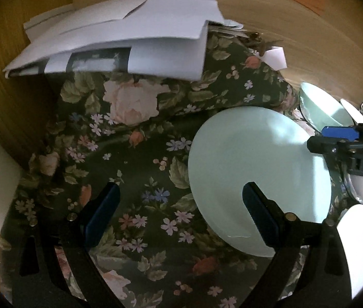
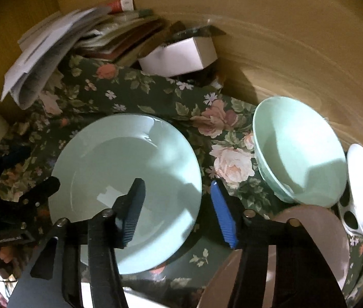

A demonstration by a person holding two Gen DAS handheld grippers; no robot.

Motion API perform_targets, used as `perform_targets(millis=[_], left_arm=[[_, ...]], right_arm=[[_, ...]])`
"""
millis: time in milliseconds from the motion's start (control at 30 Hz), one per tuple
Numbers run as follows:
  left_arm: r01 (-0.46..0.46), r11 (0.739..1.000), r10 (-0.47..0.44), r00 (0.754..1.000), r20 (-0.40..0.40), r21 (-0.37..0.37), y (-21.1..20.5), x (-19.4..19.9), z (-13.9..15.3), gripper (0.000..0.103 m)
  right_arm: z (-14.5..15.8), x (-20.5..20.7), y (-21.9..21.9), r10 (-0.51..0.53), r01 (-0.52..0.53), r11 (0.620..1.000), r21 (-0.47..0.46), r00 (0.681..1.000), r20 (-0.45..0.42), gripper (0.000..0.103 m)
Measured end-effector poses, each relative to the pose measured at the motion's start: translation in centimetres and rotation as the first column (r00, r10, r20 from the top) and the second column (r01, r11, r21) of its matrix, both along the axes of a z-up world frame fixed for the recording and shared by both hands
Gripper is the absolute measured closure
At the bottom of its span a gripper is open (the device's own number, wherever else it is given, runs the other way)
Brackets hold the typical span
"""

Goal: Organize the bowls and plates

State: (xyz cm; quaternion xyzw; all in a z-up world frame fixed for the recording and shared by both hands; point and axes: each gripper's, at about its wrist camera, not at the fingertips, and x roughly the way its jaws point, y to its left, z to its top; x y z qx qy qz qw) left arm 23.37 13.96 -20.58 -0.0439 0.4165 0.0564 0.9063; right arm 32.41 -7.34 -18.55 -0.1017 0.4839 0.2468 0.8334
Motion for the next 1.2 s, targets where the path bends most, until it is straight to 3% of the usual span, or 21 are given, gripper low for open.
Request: perform_targets(millis=[167, 533, 833, 1200], left_arm=[[-0.001, 1.000, 0.001, 1.000, 0.006, -0.011, 0.2, 0.2, -0.3, 0.006], [-0.008, 1.000, 0.009, 1.000, 0.023, -0.025, 0.8, -0.8, -0.1, 0.006], [-0.025, 0.999, 0.026, 0.999, 0.038, -0.023, 1.9, -2.6, 0.4, 0.007], [-0.022, 1.000, 0.022, 1.000, -0.001, 0.010, 2.9, -3.4, -0.1, 0.031]], right_arm=[[-0.8, 1.3, -0.1, -0.012, 0.012, 1.000, -0.006, 0.998, -0.067, 0.060], [-0.6, 0.7, 1.0, 0.030, -0.036, 0.995, -0.088, 0.997, -0.071, 0.059], [0.2, 0.3, 1.3, 0.059, -0.065, 0.996, -0.066, 0.995, -0.083, 0.062], [0.0, -4.7, 3.6, 0.146, -0.145, 0.989, 0.015, 0.983, -0.116, 0.064]])
